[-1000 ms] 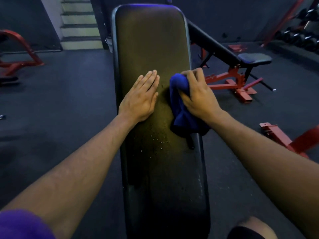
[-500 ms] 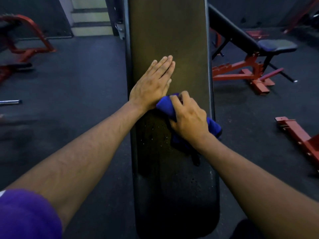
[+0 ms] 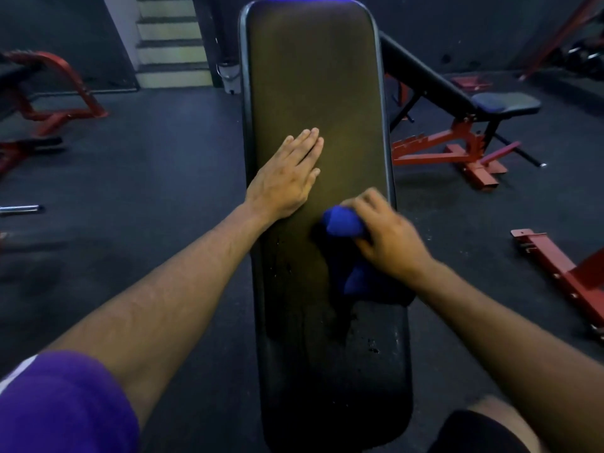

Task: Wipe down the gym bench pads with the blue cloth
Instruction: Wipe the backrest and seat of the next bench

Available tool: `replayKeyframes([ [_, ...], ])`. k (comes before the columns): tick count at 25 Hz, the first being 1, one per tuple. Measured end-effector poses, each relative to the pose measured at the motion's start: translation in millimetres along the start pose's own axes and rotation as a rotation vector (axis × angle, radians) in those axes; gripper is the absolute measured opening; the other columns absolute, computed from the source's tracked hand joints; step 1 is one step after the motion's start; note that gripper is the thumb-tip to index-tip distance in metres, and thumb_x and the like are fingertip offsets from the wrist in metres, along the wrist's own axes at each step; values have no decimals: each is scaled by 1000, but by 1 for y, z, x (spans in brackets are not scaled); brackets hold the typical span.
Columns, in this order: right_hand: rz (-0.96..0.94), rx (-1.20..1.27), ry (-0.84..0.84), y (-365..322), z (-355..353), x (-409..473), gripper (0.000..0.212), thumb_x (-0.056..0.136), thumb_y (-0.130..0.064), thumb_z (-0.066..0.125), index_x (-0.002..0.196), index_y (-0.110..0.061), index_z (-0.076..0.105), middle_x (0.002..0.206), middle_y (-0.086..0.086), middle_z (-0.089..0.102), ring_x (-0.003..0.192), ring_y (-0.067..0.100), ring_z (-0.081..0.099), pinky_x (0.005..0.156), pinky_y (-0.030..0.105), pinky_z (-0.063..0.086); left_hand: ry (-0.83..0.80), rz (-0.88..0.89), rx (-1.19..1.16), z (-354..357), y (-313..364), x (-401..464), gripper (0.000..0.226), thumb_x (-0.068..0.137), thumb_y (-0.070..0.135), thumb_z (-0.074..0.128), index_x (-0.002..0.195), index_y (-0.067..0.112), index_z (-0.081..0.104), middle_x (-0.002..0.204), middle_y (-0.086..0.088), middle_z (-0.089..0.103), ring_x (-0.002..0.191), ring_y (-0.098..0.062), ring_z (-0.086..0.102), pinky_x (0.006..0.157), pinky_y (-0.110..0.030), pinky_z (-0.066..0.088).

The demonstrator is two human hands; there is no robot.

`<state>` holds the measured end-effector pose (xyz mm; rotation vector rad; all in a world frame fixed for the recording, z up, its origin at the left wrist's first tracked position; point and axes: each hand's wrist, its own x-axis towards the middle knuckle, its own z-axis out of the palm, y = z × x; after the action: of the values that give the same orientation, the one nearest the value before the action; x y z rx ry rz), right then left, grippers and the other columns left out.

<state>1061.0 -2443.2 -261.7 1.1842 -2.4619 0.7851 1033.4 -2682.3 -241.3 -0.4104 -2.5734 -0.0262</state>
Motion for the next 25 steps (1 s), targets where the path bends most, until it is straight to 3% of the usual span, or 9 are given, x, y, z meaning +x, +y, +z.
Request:
replayKeyframes([
  [2,91,-104,115,25,-18,12,45,84,-13,68,125,-18,52,119,4,45,96,14,51,69,35,49,10,-1,25,4,1,-2,55,108,30,30,157,5,33,165,-15,31,154,-25,25,128,-41,17],
  [8,-19,-348,51,32,40,-42,48,80,-27,53,125,-13,48,110,14,55,87,31,52,71,44,47,56,-5,22,12,-1,-1,54,109,30,30,156,4,35,163,-15,33,153,-26,28,128,-41,19],
  [14,-38,-277,-153,-1,61,-113,52,78,-33,58,126,-17,52,110,7,57,86,28,53,69,41,48,17,3,13,5,4,-3,54,108,30,29,155,4,36,163,-16,34,153,-27,28,128,-41,17],
  [18,61,34,-275,-16,29,-102,48,77,-34,47,124,-32,46,115,-10,51,100,18,59,78,35,54,-21,114,31,-22,-22,2,56,108,34,32,157,7,33,166,-13,29,155,-25,22,129,-42,12],
  [21,34,47,-86,-24,3,-49,45,80,-26,52,125,-30,47,116,-7,48,98,16,59,74,35,56,-47,38,103,-36,-55,11,59,110,38,31,161,9,24,170,-11,18,157,-24,13,128,-39,4],
  [25,-62,-114,123,-36,3,35,43,83,-15,63,125,-15,53,118,4,44,97,8,43,70,19,41,9,41,53,-22,-69,10,57,108,32,29,159,7,29,168,-11,24,156,-24,19,128,-36,6],
])
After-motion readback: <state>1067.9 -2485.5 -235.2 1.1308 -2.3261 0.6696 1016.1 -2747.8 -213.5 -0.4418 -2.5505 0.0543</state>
